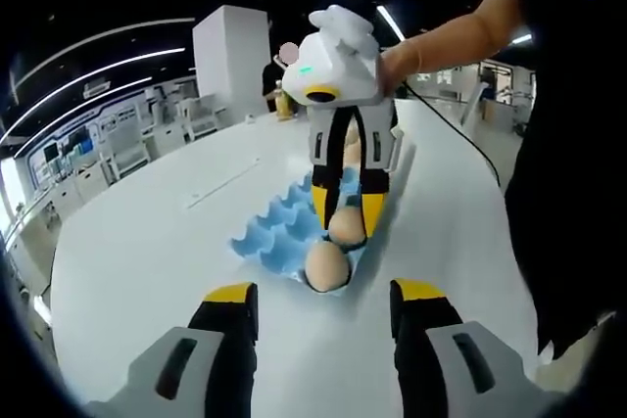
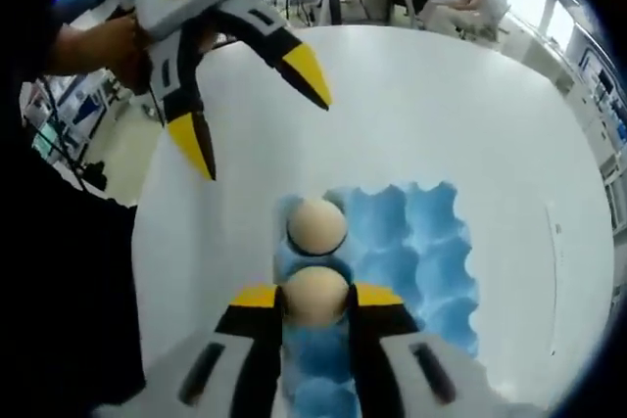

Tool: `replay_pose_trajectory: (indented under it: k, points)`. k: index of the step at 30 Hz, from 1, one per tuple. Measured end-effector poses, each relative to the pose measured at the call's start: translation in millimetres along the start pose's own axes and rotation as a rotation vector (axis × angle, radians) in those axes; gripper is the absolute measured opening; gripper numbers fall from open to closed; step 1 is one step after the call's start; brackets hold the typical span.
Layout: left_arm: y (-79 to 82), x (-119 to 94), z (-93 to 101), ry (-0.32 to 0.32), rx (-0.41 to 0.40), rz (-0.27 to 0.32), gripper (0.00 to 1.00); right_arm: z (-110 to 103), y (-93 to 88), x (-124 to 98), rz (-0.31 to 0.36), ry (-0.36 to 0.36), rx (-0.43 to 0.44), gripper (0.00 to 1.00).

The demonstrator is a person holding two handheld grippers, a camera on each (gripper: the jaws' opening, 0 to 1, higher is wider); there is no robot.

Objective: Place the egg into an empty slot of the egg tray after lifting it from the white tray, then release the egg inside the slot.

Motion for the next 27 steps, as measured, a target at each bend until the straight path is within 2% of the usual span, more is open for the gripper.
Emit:
replay_pose_trajectory:
  k: [14,17,19,27]
  points:
    - [-2.9,0.7,-2.0,-0.006,0.001,-0.008,0.54,-0.2,-4.9,4.3,0.069,0.022,0.026,0.27]
    - [-3.6,2.1,-1.4,-0.010,0.002,-0.014,0.53,-1.2,-5.9,4.9,0.100,0.028,0.016,0.27]
    - [-3.0,2.5,-1.6,-0.009,0.004,-0.011,0.53,-2.0,-6.6,5.2,0.120,0.045,-0.023,0.28]
    - [0.4,0.2,-2.7,0.000,0.011,-0.011,0.53,-2.6,-7.2,5.4,0.162,0.031,-0.042,0.29]
Point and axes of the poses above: the point that each gripper's makers call its tool centre point, and the gripper's own axes: x roughly forward along the fingers, z roughly to its right, y roughly out of its top, the point moved 5 cm from there along -x, roughly backward along the fingers, and after that the axes turned 3 degrees about x, right-handed, at the moved point
